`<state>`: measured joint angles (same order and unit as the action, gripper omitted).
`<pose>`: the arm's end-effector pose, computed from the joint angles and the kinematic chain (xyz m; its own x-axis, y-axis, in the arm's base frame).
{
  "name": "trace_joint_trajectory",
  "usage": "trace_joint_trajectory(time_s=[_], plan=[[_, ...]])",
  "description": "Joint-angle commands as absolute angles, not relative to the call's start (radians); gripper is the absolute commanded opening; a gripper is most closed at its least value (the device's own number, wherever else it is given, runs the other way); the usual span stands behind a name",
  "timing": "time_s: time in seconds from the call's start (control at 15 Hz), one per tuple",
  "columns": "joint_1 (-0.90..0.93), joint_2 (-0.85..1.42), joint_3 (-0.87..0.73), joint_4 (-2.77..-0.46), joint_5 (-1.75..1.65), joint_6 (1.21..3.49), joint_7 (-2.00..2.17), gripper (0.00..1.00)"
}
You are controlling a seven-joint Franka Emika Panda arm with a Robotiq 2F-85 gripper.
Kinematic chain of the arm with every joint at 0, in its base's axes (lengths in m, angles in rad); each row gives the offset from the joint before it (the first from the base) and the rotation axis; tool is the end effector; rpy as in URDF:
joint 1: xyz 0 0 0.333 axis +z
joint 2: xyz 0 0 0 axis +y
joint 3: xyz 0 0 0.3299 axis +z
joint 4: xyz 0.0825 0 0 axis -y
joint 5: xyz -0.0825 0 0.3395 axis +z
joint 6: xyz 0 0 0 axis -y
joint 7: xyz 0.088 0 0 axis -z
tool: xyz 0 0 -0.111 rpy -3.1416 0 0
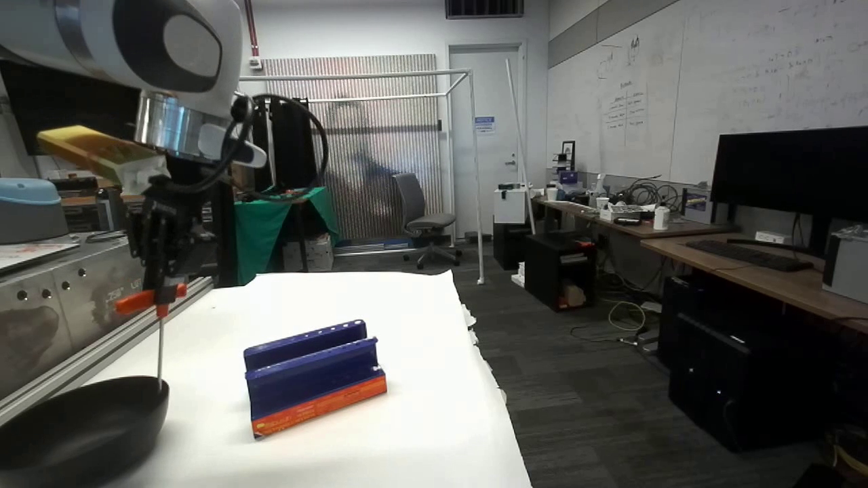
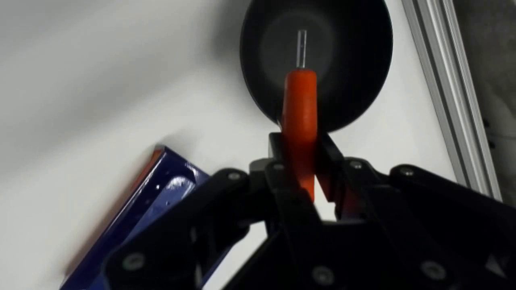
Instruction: Put the red object in the bowl
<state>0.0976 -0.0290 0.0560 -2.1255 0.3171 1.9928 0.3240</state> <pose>0.4768 0.0946 0.4494 0.9378 -0.2838 -0.2001 -0.3247 -0.9209 -0.2157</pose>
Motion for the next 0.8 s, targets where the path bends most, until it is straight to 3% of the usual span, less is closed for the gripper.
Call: trace_joint_trajectory(time_s=[0.0,0.33,0.73], plan=[[0.073,-0.007,0.044,-2.149,0.453,1.891,0.136,0.15],[0.045,0.092,0.038,-2.123,0.562,1.687,-0.021,0.16],[0.051,0.151,0.056,-2.156,0.556,1.766,-0.082,0.18]])
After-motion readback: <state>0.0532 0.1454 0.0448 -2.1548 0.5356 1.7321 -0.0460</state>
